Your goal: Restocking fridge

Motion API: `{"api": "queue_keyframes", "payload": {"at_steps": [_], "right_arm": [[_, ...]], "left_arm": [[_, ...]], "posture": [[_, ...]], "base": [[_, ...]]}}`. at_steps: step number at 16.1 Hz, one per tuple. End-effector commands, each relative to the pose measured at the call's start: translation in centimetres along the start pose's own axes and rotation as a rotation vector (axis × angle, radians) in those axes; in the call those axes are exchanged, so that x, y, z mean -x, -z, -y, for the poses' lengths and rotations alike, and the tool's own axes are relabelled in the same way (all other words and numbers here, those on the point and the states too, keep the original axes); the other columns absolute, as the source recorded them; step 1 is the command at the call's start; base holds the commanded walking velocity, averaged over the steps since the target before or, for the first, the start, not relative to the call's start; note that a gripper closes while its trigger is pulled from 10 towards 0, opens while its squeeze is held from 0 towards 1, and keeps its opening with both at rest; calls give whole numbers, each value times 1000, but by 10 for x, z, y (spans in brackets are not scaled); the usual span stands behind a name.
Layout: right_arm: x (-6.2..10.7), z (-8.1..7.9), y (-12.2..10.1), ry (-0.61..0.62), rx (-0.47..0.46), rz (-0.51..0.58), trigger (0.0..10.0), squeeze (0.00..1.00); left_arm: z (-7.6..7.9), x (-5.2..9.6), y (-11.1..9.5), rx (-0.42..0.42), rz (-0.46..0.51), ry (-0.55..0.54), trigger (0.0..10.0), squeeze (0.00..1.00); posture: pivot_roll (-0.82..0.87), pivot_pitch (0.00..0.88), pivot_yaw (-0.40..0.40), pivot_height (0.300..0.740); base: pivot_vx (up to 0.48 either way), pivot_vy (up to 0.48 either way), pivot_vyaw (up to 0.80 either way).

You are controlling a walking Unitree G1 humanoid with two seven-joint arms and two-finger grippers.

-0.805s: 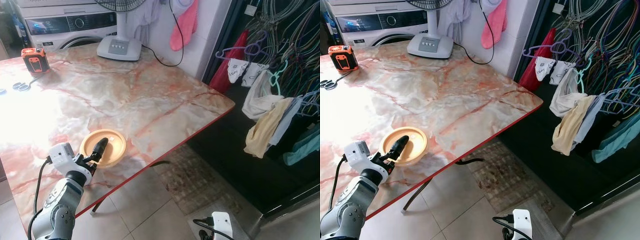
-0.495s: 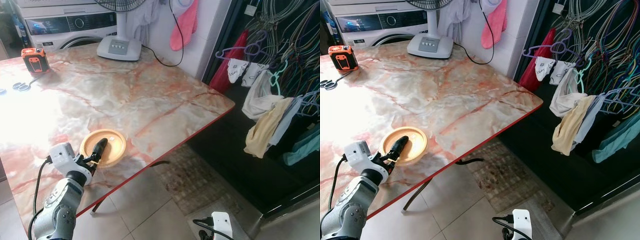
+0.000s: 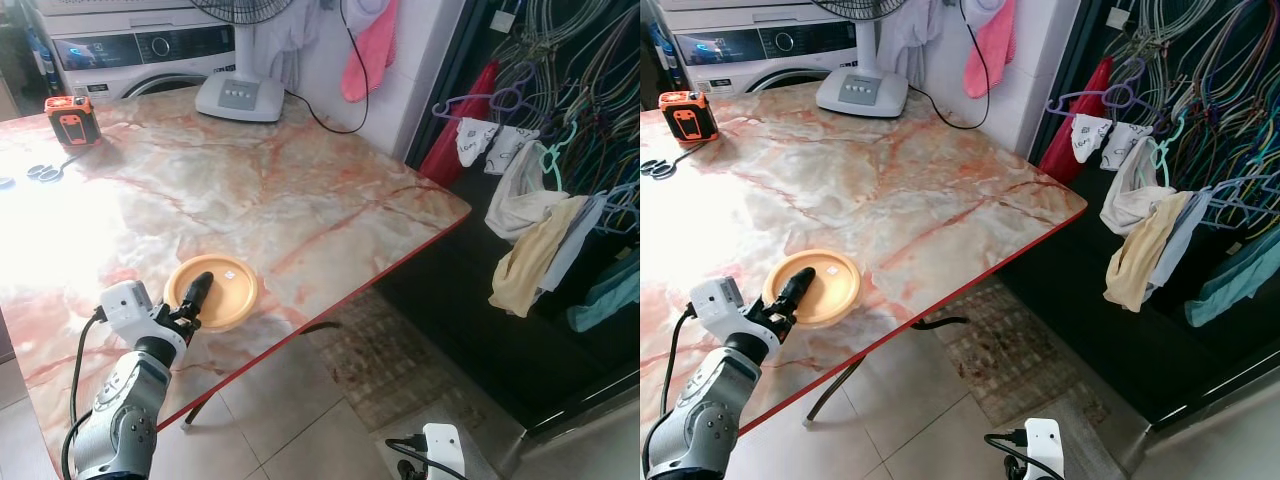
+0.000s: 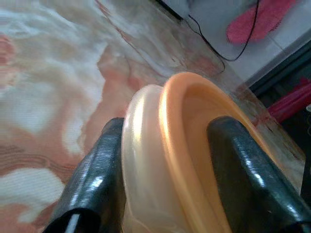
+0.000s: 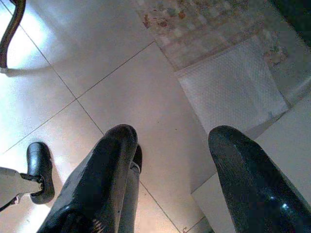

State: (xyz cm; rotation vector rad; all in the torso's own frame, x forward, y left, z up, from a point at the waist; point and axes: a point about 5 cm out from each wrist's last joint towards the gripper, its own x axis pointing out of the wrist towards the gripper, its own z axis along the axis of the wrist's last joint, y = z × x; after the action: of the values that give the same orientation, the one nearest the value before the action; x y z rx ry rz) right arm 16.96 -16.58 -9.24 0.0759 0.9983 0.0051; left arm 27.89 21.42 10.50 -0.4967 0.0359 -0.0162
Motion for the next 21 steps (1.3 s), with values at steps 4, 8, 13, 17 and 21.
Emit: {"api": "queue_keyframes", "payload": {"at_steps": [4, 8, 13, 17, 21], "right_arm": [[0, 5, -3, 17, 6, 6, 10000, 0], [0, 6, -3, 18, 8, 6, 10000, 0], [0, 6, -3, 18, 8, 6, 10000, 0], [0, 7, -3, 23, 6, 10, 10000, 0], [1, 8, -2, 28, 4, 6, 10000, 0]], "left_arm": [[3, -6, -10, 22, 78, -16, 0, 0], [14, -7, -14, 47, 115, 17, 0, 0], [18, -6, -16, 86, 139, 28, 0, 0], [38, 0, -25, 182, 186, 86, 0, 0], [53, 8, -32, 273, 202, 164, 1608, 0]], "posture": [[-42, 19, -158, 740], [-41, 18, -160, 740], [-41, 19, -160, 740], [-41, 34, -150, 740], [-44, 31, -142, 740]], "base": [[0, 0, 0], [0, 0, 0], [0, 0, 0], [0, 0, 0], [0, 0, 0]]}}
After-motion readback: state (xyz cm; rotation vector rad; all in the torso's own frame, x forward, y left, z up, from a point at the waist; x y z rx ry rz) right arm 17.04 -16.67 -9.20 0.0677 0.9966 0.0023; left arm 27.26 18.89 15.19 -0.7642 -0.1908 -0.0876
